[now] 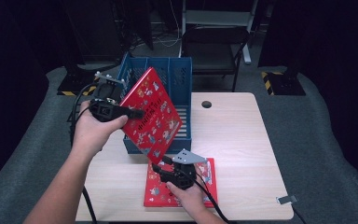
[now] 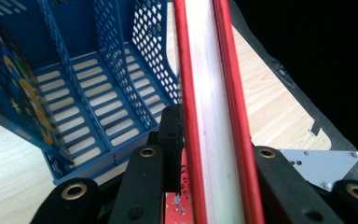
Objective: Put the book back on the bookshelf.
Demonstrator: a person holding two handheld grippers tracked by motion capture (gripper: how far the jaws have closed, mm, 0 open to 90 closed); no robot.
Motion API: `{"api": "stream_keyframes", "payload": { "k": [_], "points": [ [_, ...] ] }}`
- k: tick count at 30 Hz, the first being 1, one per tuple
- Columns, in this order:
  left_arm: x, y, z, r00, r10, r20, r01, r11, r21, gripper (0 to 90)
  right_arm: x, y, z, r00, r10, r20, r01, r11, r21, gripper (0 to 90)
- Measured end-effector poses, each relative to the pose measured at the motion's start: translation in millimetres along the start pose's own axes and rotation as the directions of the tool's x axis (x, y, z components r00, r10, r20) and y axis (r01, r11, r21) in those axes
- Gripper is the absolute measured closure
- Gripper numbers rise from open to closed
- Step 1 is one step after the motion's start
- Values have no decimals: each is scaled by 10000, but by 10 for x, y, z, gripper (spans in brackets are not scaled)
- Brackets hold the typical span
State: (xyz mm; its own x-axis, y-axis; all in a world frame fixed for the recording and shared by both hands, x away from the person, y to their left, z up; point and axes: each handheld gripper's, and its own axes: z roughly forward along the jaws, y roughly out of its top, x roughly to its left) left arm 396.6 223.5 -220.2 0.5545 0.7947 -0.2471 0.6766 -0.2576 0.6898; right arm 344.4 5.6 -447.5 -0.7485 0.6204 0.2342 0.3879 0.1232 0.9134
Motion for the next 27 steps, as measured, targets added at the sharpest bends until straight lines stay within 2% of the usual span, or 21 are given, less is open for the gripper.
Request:
{"api": "stream_keyframes", "payload": {
  "k": [18,27],
  "points": [
    [162,69,-123,9988,-444,-204,441,9989,-148,750,-19,173,178,9992,-124,-374,124,9999,-3,502],
    [222,75,-154,9970,-685,-353,679,9975,-195,750,-21,217,229,9992,-93,-383,93,10000,12,500]
  ]
}}
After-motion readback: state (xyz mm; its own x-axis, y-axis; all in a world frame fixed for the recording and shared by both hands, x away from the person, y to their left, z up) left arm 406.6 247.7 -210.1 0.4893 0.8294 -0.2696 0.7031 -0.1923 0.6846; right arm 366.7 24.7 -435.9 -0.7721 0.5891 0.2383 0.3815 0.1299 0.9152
